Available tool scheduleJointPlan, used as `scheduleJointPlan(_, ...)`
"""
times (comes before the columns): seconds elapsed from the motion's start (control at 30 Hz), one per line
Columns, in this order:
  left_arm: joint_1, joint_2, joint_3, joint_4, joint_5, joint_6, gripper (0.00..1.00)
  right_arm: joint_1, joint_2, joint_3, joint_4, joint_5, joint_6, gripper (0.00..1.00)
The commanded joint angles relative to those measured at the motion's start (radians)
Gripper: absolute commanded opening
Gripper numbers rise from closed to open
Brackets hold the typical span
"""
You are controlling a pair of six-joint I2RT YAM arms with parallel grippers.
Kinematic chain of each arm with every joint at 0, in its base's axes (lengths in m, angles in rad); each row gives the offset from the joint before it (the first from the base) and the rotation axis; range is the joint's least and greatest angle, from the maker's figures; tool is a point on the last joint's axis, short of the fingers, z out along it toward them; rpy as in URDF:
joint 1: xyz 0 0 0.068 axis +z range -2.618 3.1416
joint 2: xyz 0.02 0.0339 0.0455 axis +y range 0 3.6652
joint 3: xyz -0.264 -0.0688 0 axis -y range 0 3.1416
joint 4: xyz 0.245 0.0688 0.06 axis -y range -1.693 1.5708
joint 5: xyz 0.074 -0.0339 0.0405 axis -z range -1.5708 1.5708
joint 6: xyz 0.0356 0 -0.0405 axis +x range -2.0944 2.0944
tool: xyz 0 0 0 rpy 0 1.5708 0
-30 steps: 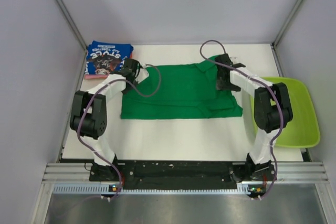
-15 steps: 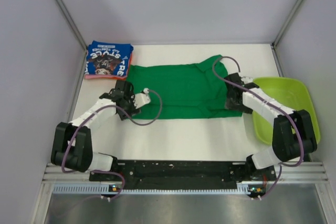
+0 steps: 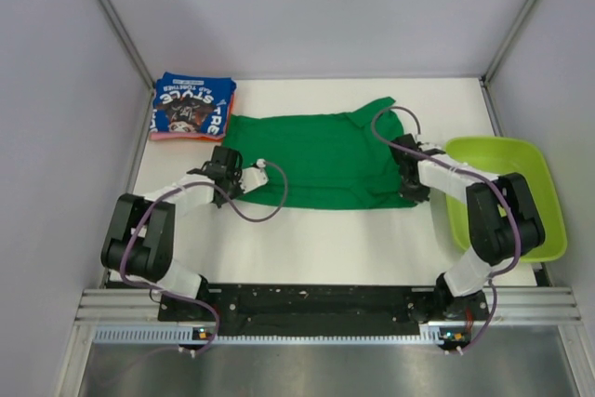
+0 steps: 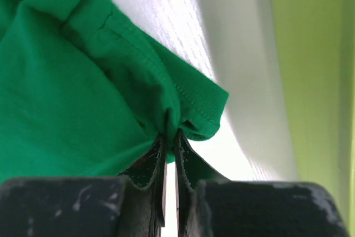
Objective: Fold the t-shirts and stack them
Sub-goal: Fold the flattened tshirt in 1/3 of the way
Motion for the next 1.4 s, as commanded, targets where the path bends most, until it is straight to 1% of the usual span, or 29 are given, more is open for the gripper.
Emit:
scheduleJointPlan(0.0,0.007,-0.017,-0.049,0.018,-0.062,-0.058,0.0,-0.013,-0.004,-0.057,0.033,-0.037,0.014,0.0)
scheduleJointPlan(0.1,0.027,-0.101,-0.064,-0.006,-0.111,-0.066,0.0,-0.01,-0.06,-0.071,0.008,-0.061,0.001,0.0)
scheduleJointPlan(0.27,0.064,-0.253,-0.084,-0.146,-0.093,-0.07,0.0,0.024,-0.204,-0.137,-0.088,-0.103,-0.002,0.0)
scheduleJointPlan(0.4,0.067,-0.368,-0.134,-0.278,-0.063,-0.087,0.0,0.094,-0.311,-0.192,-0.189,-0.138,0.05,0.0)
scheduleJointPlan(0.5,0.069,-0.452,-0.191,-0.361,-0.077,-0.109,0.0,0.156,-0.359,-0.212,-0.235,-0.189,0.113,0.0)
scheduleJointPlan(0.67,0.07,-0.532,-0.276,-0.418,-0.216,-0.13,0.0,0.252,-0.387,-0.248,-0.3,-0.258,0.208,0.0)
scheduleJointPlan(0.73,0.07,-0.545,-0.297,-0.433,-0.25,-0.126,0.0,0.285,-0.39,-0.264,-0.312,-0.296,0.23,0.0)
scheduleJointPlan(0.77,0.07,-0.548,-0.303,-0.439,-0.258,-0.121,0.01,0.3,-0.391,-0.275,-0.323,-0.31,0.234,0.0)
scheduleJointPlan(0.8,0.07,-0.549,-0.308,-0.439,-0.264,-0.117,0.07,0.306,-0.399,-0.284,-0.337,-0.319,0.241,0.0)
scheduleJointPlan(0.87,0.07,-0.548,-0.308,-0.424,-0.266,-0.1,0.29,0.331,-0.425,-0.291,-0.358,-0.344,0.257,0.0)
scheduleJointPlan(0.9,0.07,-0.543,-0.3,-0.418,-0.261,-0.097,0.39,0.338,-0.44,-0.288,-0.373,-0.36,0.261,0.04)
scheduleJointPlan(0.93,0.07,-0.534,-0.285,-0.418,-0.257,-0.095,0.45,0.342,-0.46,-0.281,-0.39,-0.367,0.262,0.13)
scheduleJointPlan(0.97,0.07,-0.523,-0.258,-0.421,-0.246,-0.095,0.48,0.342,-0.485,-0.271,-0.407,-0.364,0.261,0.2)
scheduleJointPlan(1.03,0.067,-0.493,-0.167,-0.447,-0.203,-0.106,0.53,0.342,-0.527,-0.233,-0.446,-0.351,0.254,0.3)
scheduleJointPlan(1.1,0.046,-0.467,-0.069,-0.493,-0.114,-0.118,0.55,0.342,-0.56,-0.176,-0.488,-0.328,0.245,0.41)
scheduleJointPlan(1.13,0.02,-0.459,-0.014,-0.517,-0.07,-0.123,0.56,0.342,-0.569,-0.148,-0.501,-0.313,0.236,0.42)
scheduleJointPlan(1.2,-0.063,-0.451,0.081,-0.557,0.031,-0.126,0.57,0.342,-0.572,-0.099,-0.507,-0.286,0.222,0.52)
scheduleJointPlan(1.23,-0.135,-0.45,0.124,-0.566,0.106,-0.124,0.58,0.342,-0.569,-0.085,-0.506,-0.267,0.215,0.52)
scheduleJointPlan(1.27,-0.198,-0.448,0.164,-0.57,0.189,-0.118,0.59,0.34,-0.562,-0.073,-0.506,-0.244,0.212,0.5)
scheduleJointPlan(1.3,-0.254,-0.444,0.193,-0.568,0.255,-0.11,0.59,0.339,-0.548,-0.059,-0.503,-0.227,0.21,0.42)
scheduleJointPlan(1.33,-0.322,-0.437,0.223,-0.557,0.33,-0.107,0.6,0.335,-0.546,-0.056,-0.486,-0.22,0.211,0.31)
scheduleJointPlan(1.37,-0.382,-0.43,0.241,-0.535,0.399,-0.104,0.61,0.329,-0.551,-0.06,-0.461,-0.212,0.216,0.15)
